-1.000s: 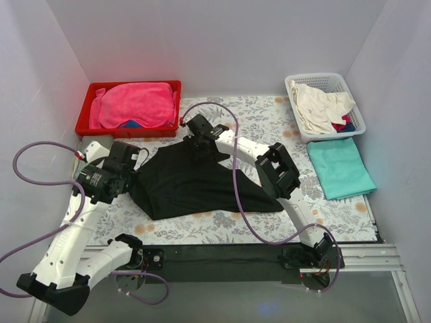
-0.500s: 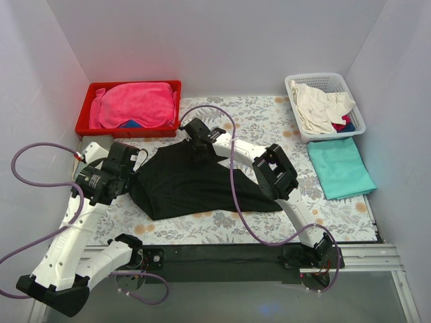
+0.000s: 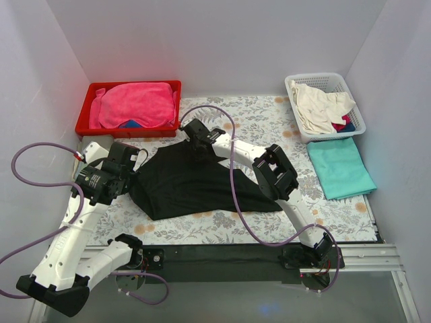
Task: Fold and stack the t-shirts
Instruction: Flatten out the tshirt
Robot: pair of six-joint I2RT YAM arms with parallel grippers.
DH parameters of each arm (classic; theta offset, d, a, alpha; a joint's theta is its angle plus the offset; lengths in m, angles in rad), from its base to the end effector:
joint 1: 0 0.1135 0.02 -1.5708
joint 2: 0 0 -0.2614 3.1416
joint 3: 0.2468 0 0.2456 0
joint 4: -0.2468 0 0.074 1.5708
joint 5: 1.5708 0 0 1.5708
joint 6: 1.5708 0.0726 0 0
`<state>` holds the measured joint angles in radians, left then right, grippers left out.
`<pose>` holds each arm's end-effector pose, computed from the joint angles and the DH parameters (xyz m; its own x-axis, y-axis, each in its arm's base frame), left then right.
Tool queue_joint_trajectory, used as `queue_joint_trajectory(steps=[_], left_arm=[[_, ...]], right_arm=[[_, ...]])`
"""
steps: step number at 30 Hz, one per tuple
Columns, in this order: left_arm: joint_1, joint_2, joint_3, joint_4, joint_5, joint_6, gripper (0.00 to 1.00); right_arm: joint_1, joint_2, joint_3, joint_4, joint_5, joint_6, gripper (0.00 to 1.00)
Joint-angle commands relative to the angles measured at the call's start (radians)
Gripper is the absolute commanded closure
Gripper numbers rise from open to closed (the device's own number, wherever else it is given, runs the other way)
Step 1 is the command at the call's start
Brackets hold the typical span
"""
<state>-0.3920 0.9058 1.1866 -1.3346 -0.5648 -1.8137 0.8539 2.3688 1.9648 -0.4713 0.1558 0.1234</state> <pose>0.1422 -0.0167 0.3252 0.1173 -0.9357 -0.3328 -0.7986 0.1103 -0.5917 0.3653 0.4020 0.1457 -0.5842 -0.4852 -0.6506 -0.6121 0.7898 -0.0394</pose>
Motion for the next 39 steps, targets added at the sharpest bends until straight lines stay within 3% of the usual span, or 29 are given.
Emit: queue_joint_trajectory(steps=[1,8,11,21,27,32,39], left_arm=[[0.001,-0.012,0.013,-0.006,-0.014,0.010,1.00],[0.002,-0.015,0.007,-0.008,-0.017,0.008,1.00],[0.001,-0.016,0.005,-0.006,-0.018,0.008,1.00],[0.001,0.022,0.082,0.044,-0.049,0.077,1.00],[0.001,0.152,0.326,0.127,-0.148,0.212,1.00],[0.004,0.257,0.562,0.287,-0.256,0.402,1.00],[0.004,0.329,0.734,0.503,-0.414,0.681,1.00]], right_arm=[[0.017,-0.056,-0.012,-0.009,0.027,-0.013,0.78],[0.036,-0.069,-0.018,-0.016,0.060,-0.008,0.89],[0.042,-0.085,-0.011,-0.027,0.093,-0.010,0.99],[0.037,-0.328,-0.056,-0.082,0.321,-0.036,0.99],[-0.027,-0.547,-0.092,-0.118,0.436,-0.054,0.99],[-0.134,-0.701,-0.075,-0.161,0.464,-0.057,0.99],[-0.266,-0.879,0.014,-0.170,0.551,-0.113,0.99]])
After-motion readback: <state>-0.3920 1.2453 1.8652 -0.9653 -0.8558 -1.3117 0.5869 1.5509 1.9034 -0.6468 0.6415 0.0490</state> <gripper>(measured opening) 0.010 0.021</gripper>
